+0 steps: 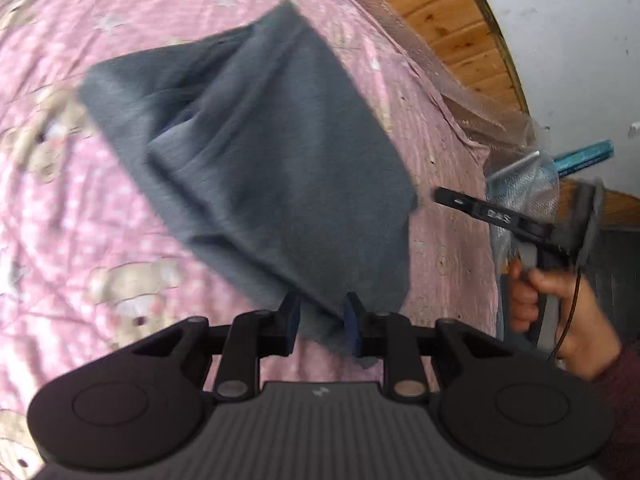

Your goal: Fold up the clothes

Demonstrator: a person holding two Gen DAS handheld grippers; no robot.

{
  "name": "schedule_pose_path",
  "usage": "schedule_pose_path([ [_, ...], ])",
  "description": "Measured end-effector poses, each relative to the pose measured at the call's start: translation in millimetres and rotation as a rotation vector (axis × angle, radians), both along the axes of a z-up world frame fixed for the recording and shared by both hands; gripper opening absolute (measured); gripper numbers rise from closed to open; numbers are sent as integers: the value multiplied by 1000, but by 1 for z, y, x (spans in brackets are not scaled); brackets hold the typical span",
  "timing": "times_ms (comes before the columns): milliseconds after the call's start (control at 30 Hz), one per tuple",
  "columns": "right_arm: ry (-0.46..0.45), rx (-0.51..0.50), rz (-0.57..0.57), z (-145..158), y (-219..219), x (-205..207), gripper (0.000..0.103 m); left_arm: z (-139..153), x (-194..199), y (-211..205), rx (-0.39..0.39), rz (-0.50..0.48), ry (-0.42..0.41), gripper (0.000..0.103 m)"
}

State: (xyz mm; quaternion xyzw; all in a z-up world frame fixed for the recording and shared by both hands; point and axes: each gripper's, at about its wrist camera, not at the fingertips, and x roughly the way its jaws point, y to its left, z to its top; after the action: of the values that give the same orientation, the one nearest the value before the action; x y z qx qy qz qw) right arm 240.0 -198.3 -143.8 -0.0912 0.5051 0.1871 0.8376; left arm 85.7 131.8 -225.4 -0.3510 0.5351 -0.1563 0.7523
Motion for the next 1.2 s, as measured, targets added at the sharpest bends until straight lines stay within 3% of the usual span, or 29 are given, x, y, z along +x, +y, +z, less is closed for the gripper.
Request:
schedule_pose_path([
  [33, -51, 13, -99, 2, -15, -9, 47, -3, -4, 9, -6, 13, 0, 28],
  [133, -137, 337, -350, 17, -59, -73, 47, -9, -3, 31, -65, 85, -1, 42],
  [200, -121, 506, -423, 11, -50, -117, 47, -13, 6, 36, -69, 104, 3, 51],
  [267, -72, 562, -432, -4, -24, -144, 47, -17, 15, 41, -72, 123, 6, 52],
  [367, -22, 451, -399, -31, 20, -157, 46, -23, 28, 48, -77, 151, 12, 50],
  [467, -30, 410, -401, -36, 34, -172, 46, -28, 36, 55, -90, 178, 14, 45],
  [533, -57, 413, -399, -26, 37, -185, 58, -30, 35, 59, -104, 189, 8, 45],
  [667, -53, 456, -438, -25, 41, -193, 60, -34, 34, 62, -115, 203, -9, 45],
  [733, 13, 570, -498, -30, 35, -193, 60, -33, 32, 67, -114, 224, -37, 44],
  [800, 68, 662, -552, -39, 30, -192, 60, -28, 33, 72, -65, 235, -77, 43],
  [933, 111, 694, -695, -61, 15, -184, 62, -33, 31, 88, -82, 257, -76, 34],
  [1000, 124, 751, -780, -68, -1, -185, 62, -26, 26, 91, -78, 244, -97, 37],
  [1033, 110, 756, -795, -66, -6, -187, 62, -22, 23, 91, -82, 234, -112, 44],
  [1100, 43, 703, -771, -55, -10, -194, 62, -15, 14, 92, -96, 217, -155, 48],
  [1200, -49, 466, -611, -44, 8, -197, 63, -21, 11, 91, -139, 183, -155, 53],
])
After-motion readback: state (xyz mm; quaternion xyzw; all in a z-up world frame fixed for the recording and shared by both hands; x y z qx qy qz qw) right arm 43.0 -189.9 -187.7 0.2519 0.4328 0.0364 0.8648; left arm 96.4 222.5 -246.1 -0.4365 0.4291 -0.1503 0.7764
